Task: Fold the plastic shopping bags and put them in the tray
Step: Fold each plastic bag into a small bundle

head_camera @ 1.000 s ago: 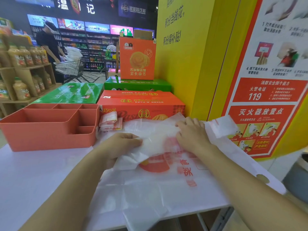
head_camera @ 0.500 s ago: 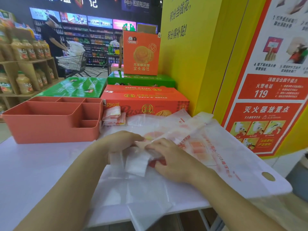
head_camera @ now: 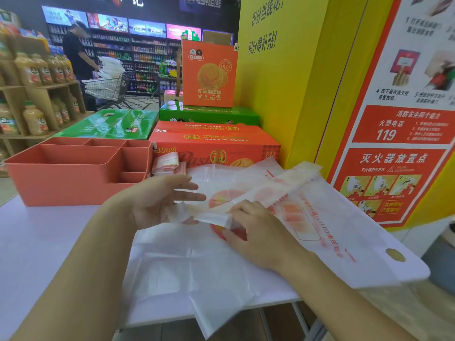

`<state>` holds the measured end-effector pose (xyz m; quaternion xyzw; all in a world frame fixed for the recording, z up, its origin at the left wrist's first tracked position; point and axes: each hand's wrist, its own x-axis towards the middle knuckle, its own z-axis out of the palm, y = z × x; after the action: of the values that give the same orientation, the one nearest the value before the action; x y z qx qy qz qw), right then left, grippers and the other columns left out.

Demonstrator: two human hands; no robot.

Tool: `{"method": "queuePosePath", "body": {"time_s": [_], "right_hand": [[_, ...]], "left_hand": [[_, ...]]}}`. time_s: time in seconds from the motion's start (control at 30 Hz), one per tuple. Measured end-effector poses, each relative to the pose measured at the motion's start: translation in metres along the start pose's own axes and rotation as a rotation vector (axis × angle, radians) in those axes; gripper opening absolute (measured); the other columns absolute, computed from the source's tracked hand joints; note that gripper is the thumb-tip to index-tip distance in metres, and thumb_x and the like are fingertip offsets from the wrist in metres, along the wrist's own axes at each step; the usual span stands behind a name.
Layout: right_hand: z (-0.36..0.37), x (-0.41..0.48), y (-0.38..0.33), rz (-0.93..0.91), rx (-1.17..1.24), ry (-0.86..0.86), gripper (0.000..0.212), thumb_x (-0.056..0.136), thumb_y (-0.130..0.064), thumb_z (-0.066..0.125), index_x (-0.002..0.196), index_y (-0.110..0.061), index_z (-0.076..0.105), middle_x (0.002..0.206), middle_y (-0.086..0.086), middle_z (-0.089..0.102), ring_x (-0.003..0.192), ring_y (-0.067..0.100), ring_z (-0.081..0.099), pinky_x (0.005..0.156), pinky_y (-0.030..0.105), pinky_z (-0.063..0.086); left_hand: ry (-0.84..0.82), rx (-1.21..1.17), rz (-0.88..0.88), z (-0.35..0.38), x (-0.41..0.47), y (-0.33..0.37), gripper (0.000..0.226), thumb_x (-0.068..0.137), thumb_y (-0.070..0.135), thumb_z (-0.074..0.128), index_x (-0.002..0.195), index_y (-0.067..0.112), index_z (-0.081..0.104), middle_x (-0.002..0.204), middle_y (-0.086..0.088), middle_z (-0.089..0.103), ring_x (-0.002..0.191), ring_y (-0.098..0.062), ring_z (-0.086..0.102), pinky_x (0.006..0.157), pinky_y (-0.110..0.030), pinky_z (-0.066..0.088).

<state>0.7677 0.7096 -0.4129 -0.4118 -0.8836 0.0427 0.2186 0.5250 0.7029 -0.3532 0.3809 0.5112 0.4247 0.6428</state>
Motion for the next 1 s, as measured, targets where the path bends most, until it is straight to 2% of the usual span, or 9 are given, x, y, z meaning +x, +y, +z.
{"method": "queuePosePath", "body": {"time_s": [0.13,0.2,0.3,0.37,0.5,0.63,0.77,0.87,1.0], "right_hand": [[-0.003,0.000,-0.004,0.076,0.124,0.002,0.042,0.090,-0.071,0.047,0.075,-0.032,0.049,0.085,-0.015,0.051,0.088,0.008,0.048,0.079,0.032,0.045],[-0.004,0.000,-0.004,0.131,0.242,0.024,0.039,0.089,-0.069,0.056,0.077,-0.031,0.055,0.083,-0.015,0.057,0.084,0.004,0.053,0.075,0.031,0.047],[-0.005,0.002,-0.001,0.252,0.476,0.034,0.033,0.089,-0.062,0.065,0.096,-0.030,0.066,0.092,-0.015,0.071,0.088,-0.001,0.065,0.077,0.025,0.051],[-0.004,0.003,0.001,0.307,0.569,0.079,0.030,0.091,-0.053,0.067,0.111,-0.032,0.059,0.095,-0.013,0.073,0.089,-0.002,0.066,0.078,0.022,0.049],[-0.003,0.006,0.006,0.321,0.690,0.180,0.048,0.093,-0.041,0.070,0.135,-0.032,0.047,0.094,-0.009,0.074,0.089,0.003,0.068,0.083,0.024,0.051],[-0.002,0.007,0.008,0.292,0.729,0.200,0.023,0.095,-0.031,0.070,0.117,-0.027,0.065,0.086,-0.012,0.072,0.078,0.001,0.067,0.073,0.020,0.049],[0.002,0.008,0.013,0.285,0.679,0.223,0.016,0.094,-0.025,0.071,0.110,-0.027,0.071,0.085,-0.009,0.069,0.076,0.003,0.065,0.072,0.021,0.050],[0.003,0.008,0.015,0.276,0.686,0.242,0.023,0.094,-0.023,0.070,0.109,-0.040,0.066,0.086,-0.010,0.066,0.076,0.005,0.065,0.073,0.022,0.052],[0.001,0.008,0.014,0.289,0.630,0.269,0.028,0.094,-0.025,0.070,0.116,-0.039,0.062,0.096,-0.014,0.066,0.075,0.003,0.062,0.070,0.015,0.050]], "left_hand": [[-0.066,-0.082,0.043,0.009,0.003,-0.003,0.043,0.100,0.030,0.054,0.128,-0.002,0.056,0.124,-0.019,0.069,0.105,-0.042,0.070,0.082,-0.056,0.059],[-0.093,-0.076,0.043,0.014,0.005,-0.005,0.048,0.100,0.035,0.055,0.129,-0.002,0.056,0.124,-0.019,0.068,0.106,-0.047,0.067,0.087,-0.057,0.057],[-0.090,-0.104,0.057,0.021,0.007,-0.007,0.051,0.100,0.039,0.055,0.131,-0.002,0.053,0.128,-0.020,0.063,0.101,-0.048,0.069,0.079,-0.052,0.061],[-0.092,-0.110,0.072,0.023,0.008,-0.008,0.052,0.100,0.041,0.054,0.132,-0.001,0.052,0.131,-0.018,0.059,0.101,-0.047,0.069,0.075,-0.049,0.062],[-0.116,-0.038,0.096,0.026,0.009,-0.009,0.054,0.100,0.047,0.050,0.133,0.005,0.051,0.127,-0.018,0.060,0.103,-0.043,0.070,0.070,-0.043,0.063],[-0.110,0.011,0.179,0.033,0.011,-0.012,0.042,0.101,0.044,0.049,0.129,0.013,0.052,0.121,-0.012,0.068,0.100,-0.040,0.071,0.069,-0.042,0.061],[0.054,0.383,0.350,0.027,0.019,-0.020,0.020,0.099,0.028,0.060,0.115,0.017,0.066,0.109,-0.004,0.074,0.089,-0.021,0.072,0.067,-0.032,0.052],[0.144,0.685,0.443,0.024,0.026,-0.026,0.008,0.094,0.025,0.067,0.102,0.024,0.071,0.091,0.002,0.075,0.077,-0.009,0.063,0.064,-0.024,0.043],[0.164,0.721,0.533,0.027,0.030,-0.029,0.017,0.093,0.017,0.068,0.104,0.029,0.069,0.100,0.008,0.073,0.067,-0.002,0.064,0.056,-0.014,0.043]]}}
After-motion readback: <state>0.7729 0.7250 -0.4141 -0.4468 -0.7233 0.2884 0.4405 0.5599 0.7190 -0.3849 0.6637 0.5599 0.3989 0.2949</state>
